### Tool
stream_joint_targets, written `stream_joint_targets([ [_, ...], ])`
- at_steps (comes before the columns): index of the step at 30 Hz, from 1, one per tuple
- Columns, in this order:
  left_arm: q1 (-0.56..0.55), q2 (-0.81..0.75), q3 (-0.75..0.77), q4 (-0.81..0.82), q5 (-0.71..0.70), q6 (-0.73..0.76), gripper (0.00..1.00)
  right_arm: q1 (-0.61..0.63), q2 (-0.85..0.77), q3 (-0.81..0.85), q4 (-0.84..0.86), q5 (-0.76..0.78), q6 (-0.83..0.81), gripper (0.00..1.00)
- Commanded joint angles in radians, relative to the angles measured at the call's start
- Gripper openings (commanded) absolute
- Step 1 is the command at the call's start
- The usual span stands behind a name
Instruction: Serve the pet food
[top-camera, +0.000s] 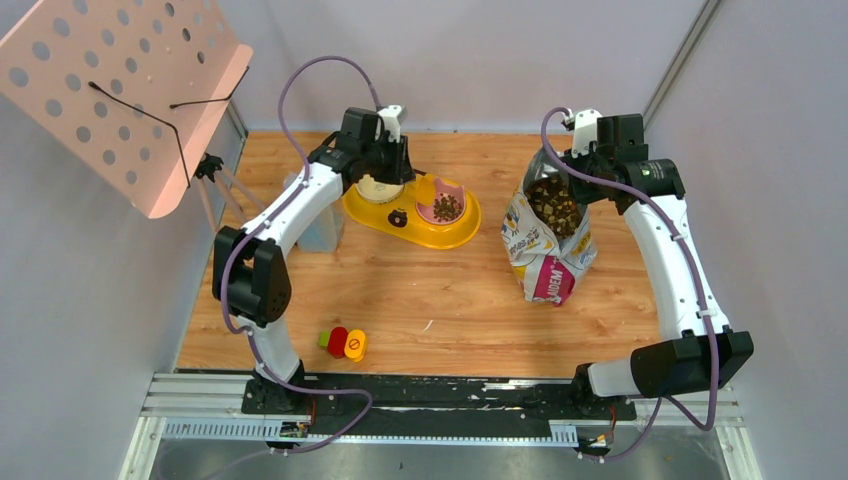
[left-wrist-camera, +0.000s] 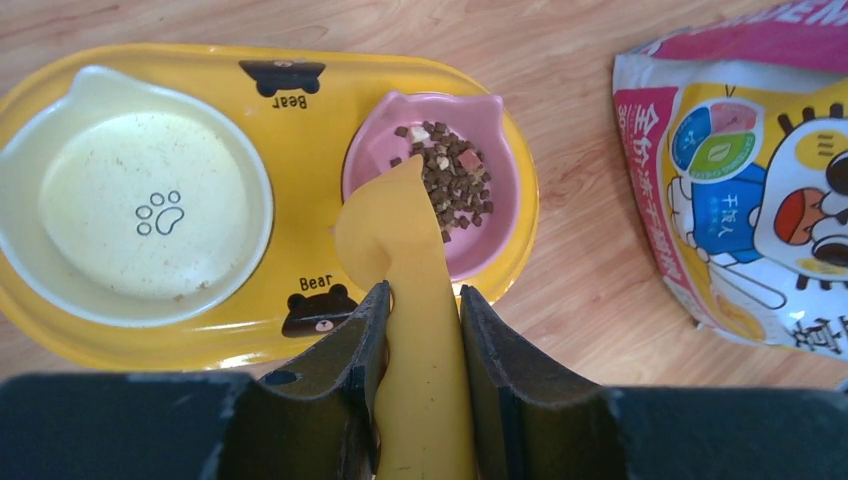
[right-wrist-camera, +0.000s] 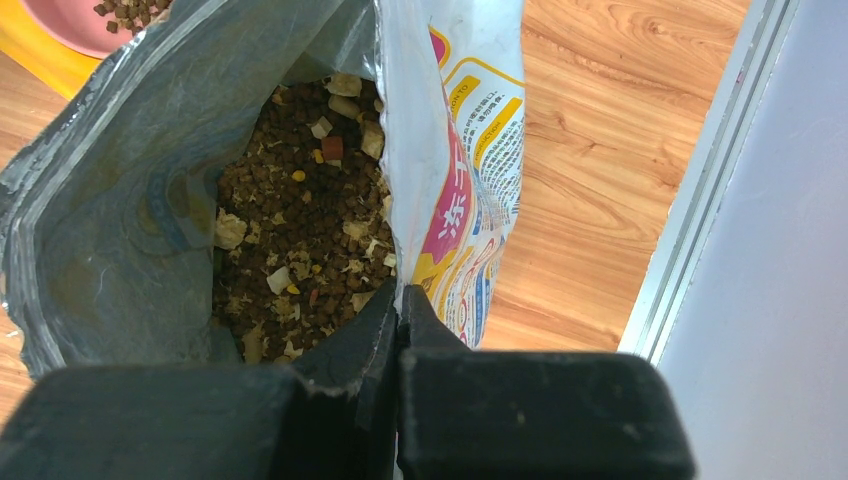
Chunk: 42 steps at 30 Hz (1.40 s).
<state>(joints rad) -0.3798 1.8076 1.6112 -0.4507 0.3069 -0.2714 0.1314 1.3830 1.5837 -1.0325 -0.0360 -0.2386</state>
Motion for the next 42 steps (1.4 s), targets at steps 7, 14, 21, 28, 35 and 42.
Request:
stream_joint_targets([
  [7,-0.05,-0.128,0.119,-0.016,-0.048,0.171,0.0,0.002,-0.045,0.015,0.009,-0.042,0.013,0.0],
  [14,-0.05,-0.167,0.31,0.063,0.177,-0.046,0.0,0.001,-0.009,0.109,0.015,-0.068,0.04,0.0],
  [21,-0.093,-0.164,0.319,0.295,0.478,-0.258,0.0,0.003,0.073,0.284,-0.01,-0.143,0.078,0.0],
  [28,-0.201,-0.092,0.403,0.082,0.508,-0.062,0.0,0.004,0.106,0.319,-0.01,-0.175,0.093,0.0],
  [35,-0.305,-0.002,0.506,-0.249,0.395,0.201,0.0,0.004,0.094,0.297,-0.021,-0.199,0.085,0.0],
  [42,-0.441,0.101,0.581,-0.26,-0.119,0.173,0.0,0.019,0.08,0.28,-0.027,-0.195,0.1,0.0],
])
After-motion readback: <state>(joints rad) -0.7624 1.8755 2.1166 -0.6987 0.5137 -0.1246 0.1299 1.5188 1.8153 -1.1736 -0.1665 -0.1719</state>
